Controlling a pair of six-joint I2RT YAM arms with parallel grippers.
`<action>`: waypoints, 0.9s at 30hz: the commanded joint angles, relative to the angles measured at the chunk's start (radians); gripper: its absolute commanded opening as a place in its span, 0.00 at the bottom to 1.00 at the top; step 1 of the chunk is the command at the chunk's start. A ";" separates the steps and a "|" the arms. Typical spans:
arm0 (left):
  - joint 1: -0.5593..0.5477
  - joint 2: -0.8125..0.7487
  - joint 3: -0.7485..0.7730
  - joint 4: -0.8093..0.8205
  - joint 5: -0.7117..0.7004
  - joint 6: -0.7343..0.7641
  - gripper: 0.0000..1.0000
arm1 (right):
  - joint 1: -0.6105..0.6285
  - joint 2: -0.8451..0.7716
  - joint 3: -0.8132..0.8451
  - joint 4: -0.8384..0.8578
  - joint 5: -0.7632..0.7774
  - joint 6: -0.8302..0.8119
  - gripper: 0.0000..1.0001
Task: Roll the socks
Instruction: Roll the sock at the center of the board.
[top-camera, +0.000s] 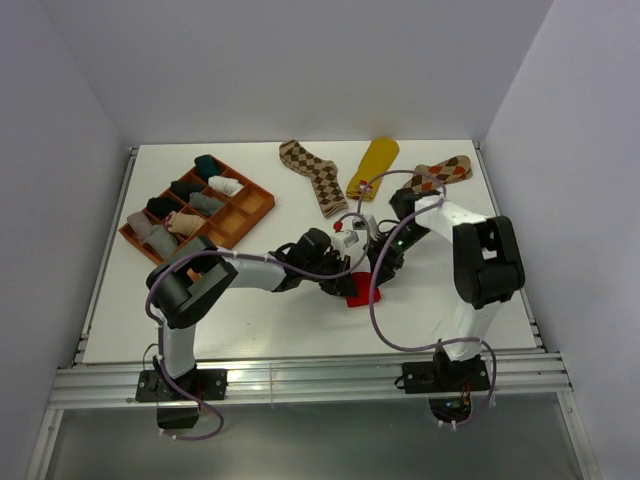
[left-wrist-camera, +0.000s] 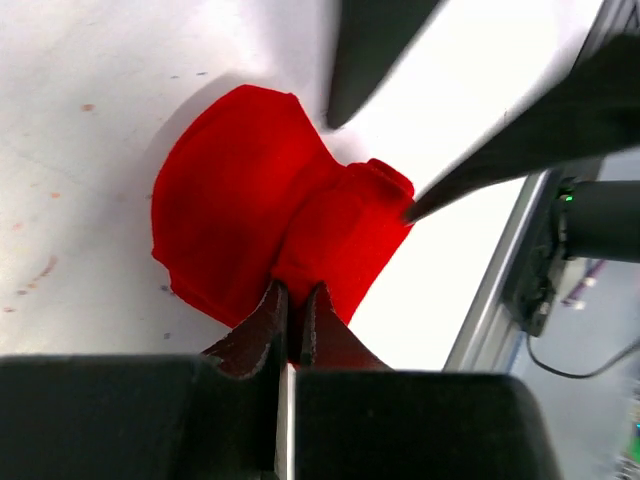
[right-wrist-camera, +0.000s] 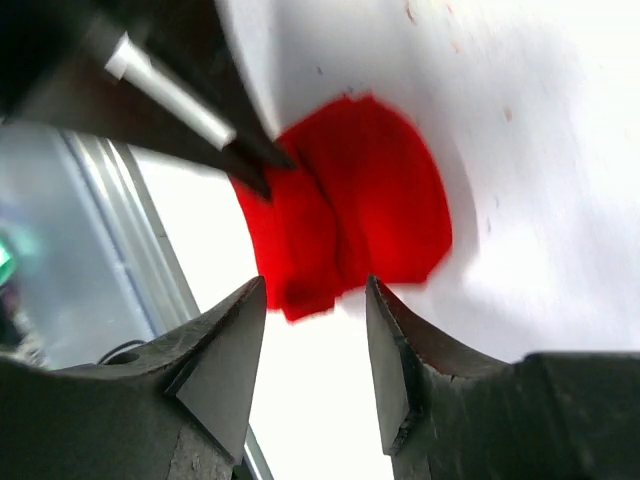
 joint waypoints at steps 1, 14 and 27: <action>0.057 0.077 -0.041 -0.135 0.002 -0.036 0.00 | -0.022 -0.143 -0.079 0.157 0.034 0.047 0.52; 0.105 0.195 0.068 -0.279 0.216 -0.191 0.00 | 0.032 -0.782 -0.625 0.763 0.184 0.034 0.66; 0.119 0.252 0.131 -0.396 0.296 -0.199 0.00 | 0.409 -0.927 -0.895 1.035 0.520 -0.034 0.68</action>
